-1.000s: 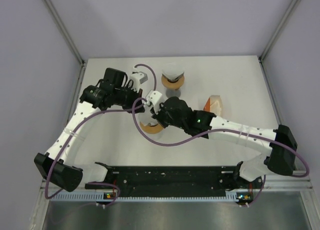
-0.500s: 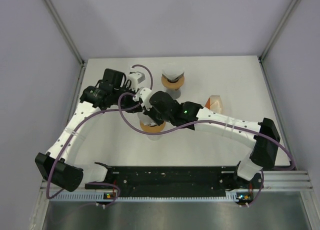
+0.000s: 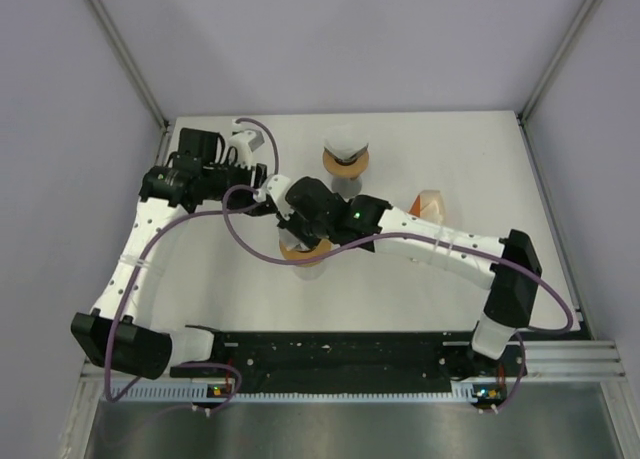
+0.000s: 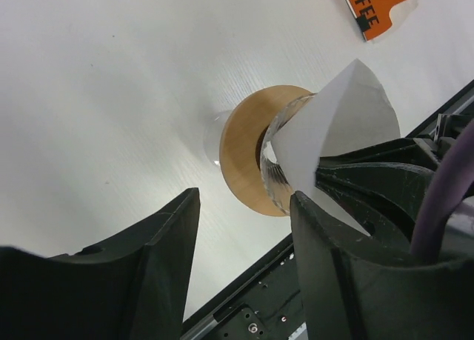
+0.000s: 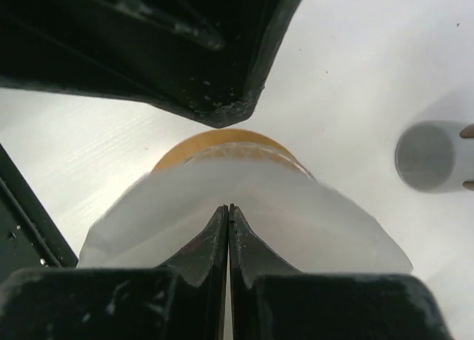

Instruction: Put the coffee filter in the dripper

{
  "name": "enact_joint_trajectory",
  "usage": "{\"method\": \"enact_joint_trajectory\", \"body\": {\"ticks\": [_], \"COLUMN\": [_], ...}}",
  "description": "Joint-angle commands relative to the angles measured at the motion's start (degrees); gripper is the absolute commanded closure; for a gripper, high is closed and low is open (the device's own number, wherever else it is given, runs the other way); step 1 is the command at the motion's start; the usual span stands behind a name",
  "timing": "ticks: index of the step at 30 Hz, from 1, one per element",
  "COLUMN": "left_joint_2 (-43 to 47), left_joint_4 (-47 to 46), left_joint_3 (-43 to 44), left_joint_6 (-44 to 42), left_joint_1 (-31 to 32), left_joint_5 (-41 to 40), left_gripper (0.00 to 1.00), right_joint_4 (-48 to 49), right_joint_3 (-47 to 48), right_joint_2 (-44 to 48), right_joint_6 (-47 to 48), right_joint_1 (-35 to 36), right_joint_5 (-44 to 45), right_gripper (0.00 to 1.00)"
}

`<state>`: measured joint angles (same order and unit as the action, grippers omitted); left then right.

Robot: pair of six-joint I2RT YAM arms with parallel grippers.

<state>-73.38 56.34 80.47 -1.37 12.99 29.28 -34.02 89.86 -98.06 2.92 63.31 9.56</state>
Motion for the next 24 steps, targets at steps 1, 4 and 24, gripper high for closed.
{"method": "enact_joint_trajectory", "body": {"ticks": [1, 4, 24], "left_joint_2": [2.0, 2.3, 3.6], "left_joint_4": [-4.5, -4.3, -5.8], "left_joint_3": [5.8, 5.8, -1.1], "left_joint_6": [0.9, 1.2, 8.1], "left_joint_1": [-3.2, -3.9, -6.8], "left_joint_5": [5.1, 5.7, 4.6], "left_gripper": [0.40, 0.35, 0.32], "right_joint_4": [-7.3, -10.6, -25.3], "right_joint_3": [3.4, 6.2, 16.1], "right_joint_2": [-4.3, -6.4, -15.3], "right_joint_6": [0.2, 0.1, -1.2], "right_joint_1": [0.1, 0.1, 0.1], "right_joint_5": [-1.4, -0.4, -5.0], "right_gripper": [1.00, 1.00, 1.00]}}
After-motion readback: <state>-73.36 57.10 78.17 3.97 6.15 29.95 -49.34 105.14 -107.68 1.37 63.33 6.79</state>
